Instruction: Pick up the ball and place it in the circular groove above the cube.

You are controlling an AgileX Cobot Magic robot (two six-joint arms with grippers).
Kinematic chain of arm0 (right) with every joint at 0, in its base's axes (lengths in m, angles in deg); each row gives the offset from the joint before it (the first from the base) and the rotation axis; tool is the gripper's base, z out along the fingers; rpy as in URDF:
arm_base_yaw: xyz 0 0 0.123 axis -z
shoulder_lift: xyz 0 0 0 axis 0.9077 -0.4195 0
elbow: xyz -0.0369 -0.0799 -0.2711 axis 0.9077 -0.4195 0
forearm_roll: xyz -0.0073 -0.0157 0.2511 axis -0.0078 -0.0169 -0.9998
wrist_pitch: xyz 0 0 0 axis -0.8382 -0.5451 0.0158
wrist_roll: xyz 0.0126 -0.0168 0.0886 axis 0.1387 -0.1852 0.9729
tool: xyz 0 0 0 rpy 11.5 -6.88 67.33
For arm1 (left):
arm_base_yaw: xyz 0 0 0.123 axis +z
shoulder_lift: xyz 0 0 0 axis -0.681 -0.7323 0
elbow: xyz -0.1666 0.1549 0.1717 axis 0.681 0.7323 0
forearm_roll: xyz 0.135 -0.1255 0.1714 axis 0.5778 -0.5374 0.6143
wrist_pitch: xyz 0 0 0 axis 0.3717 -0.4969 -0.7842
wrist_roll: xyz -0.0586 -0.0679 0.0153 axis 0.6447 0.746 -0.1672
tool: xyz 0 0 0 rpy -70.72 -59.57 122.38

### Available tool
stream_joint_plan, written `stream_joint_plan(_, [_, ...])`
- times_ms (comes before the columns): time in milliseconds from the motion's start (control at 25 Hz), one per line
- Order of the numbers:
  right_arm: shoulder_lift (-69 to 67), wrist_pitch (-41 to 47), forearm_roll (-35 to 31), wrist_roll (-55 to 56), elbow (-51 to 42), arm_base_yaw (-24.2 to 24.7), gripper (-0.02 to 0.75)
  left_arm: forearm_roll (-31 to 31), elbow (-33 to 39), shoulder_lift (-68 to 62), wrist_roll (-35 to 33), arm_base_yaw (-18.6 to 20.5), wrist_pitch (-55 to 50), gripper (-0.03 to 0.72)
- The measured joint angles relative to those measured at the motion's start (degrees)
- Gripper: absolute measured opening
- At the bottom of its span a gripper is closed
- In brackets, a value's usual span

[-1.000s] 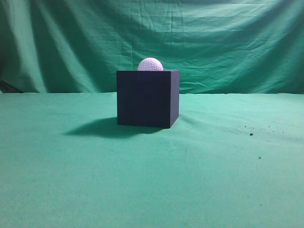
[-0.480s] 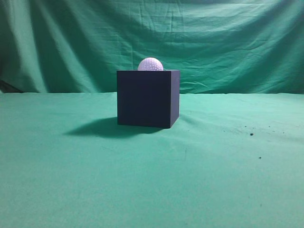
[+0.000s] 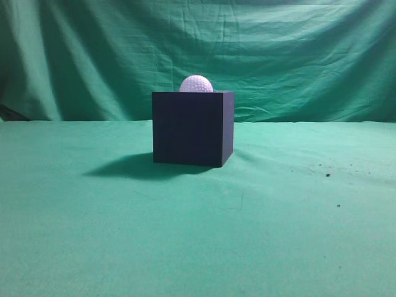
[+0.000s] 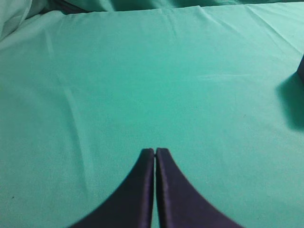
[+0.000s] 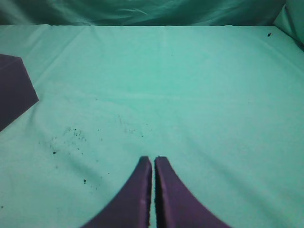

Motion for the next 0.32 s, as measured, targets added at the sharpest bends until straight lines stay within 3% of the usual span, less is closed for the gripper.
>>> stream_joint_plan(320, [0.0,0.0,0.0,0.0,0.0,0.0,0.0,0.0,0.0,0.0,0.0,0.0,0.0,0.0])
